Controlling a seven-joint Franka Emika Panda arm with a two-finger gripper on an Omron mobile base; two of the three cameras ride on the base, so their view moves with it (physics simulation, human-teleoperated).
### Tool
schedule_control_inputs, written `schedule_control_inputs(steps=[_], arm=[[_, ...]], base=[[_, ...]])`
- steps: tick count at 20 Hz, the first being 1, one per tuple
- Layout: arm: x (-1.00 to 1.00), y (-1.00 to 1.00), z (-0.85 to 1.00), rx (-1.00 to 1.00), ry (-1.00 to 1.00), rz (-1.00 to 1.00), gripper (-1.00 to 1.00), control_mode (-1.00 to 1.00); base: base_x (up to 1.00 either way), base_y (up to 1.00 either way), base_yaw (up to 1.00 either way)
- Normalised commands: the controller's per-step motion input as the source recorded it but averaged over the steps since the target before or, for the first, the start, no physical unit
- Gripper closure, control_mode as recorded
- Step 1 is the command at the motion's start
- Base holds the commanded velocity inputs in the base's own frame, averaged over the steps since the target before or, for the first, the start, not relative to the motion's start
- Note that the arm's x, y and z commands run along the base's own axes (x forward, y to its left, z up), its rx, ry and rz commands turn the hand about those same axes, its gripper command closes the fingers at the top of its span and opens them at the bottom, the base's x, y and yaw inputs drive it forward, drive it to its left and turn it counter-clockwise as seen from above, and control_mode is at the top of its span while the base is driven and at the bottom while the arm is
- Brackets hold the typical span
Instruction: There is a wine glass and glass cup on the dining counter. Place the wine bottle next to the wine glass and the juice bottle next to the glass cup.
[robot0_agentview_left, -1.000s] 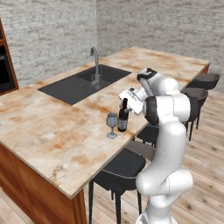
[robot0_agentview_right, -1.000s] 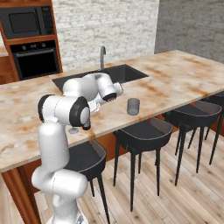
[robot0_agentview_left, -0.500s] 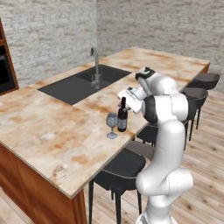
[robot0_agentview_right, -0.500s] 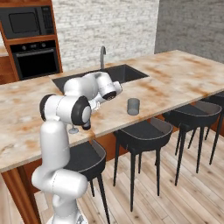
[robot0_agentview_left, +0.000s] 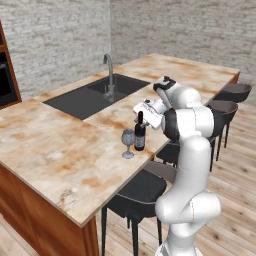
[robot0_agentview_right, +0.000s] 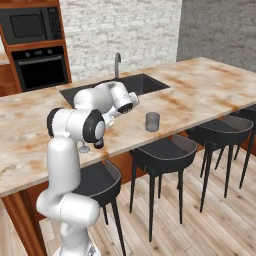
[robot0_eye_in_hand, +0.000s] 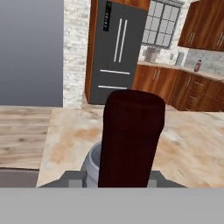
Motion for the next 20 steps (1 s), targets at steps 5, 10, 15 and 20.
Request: schedule_control_inputs(steps=[5,10,15,20], arm=[[0.01,-0.13,-0.23,0.00,0.00,0.05,-1.00,-1.00],[0.04,-0.19,-0.16,0.00,0.00,0.03,-1.00,-1.00],[0.08,-0.18,-0.11,0.00,0.00,0.02,-1.00,-1.00],[0.13,-0.19,-0.08,0.00,0.00,0.01,-1.00,-1.00]], base=[[0.00,0.00,0.00],[0.00,0.00,0.00],[0.00,0.00,0.00],[0.00,0.00,0.00]])
